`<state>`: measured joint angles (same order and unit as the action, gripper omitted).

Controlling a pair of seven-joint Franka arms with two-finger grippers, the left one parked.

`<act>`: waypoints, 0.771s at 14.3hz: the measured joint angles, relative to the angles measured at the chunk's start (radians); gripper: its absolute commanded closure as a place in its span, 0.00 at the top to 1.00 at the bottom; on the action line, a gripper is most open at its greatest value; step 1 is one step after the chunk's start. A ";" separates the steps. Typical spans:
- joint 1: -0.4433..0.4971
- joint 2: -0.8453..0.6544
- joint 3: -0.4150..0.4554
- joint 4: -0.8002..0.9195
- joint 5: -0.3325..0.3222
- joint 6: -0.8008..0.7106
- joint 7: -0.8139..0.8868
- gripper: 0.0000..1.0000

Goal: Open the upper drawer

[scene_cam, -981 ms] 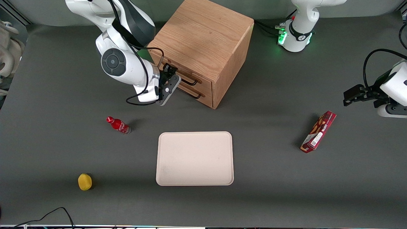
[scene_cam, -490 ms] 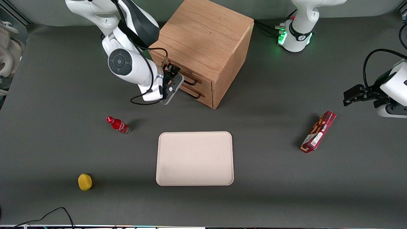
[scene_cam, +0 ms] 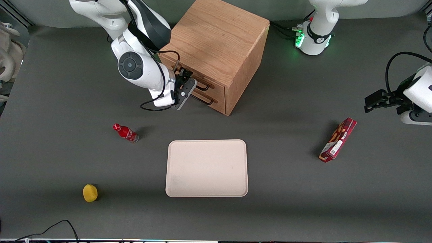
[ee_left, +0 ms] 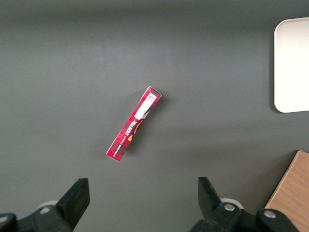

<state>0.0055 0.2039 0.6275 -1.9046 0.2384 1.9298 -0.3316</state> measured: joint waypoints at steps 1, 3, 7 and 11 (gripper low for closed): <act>-0.001 0.001 0.000 -0.004 0.000 0.003 0.000 1.00; -0.004 0.005 0.000 -0.009 0.000 0.011 -0.001 1.00; -0.004 0.016 0.000 -0.010 0.000 0.017 -0.002 1.00; -0.007 0.028 0.000 -0.014 -0.010 0.031 -0.004 1.00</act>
<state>-0.0019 0.2318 0.6274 -1.9184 0.2282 1.9605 -0.3356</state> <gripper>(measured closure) 0.000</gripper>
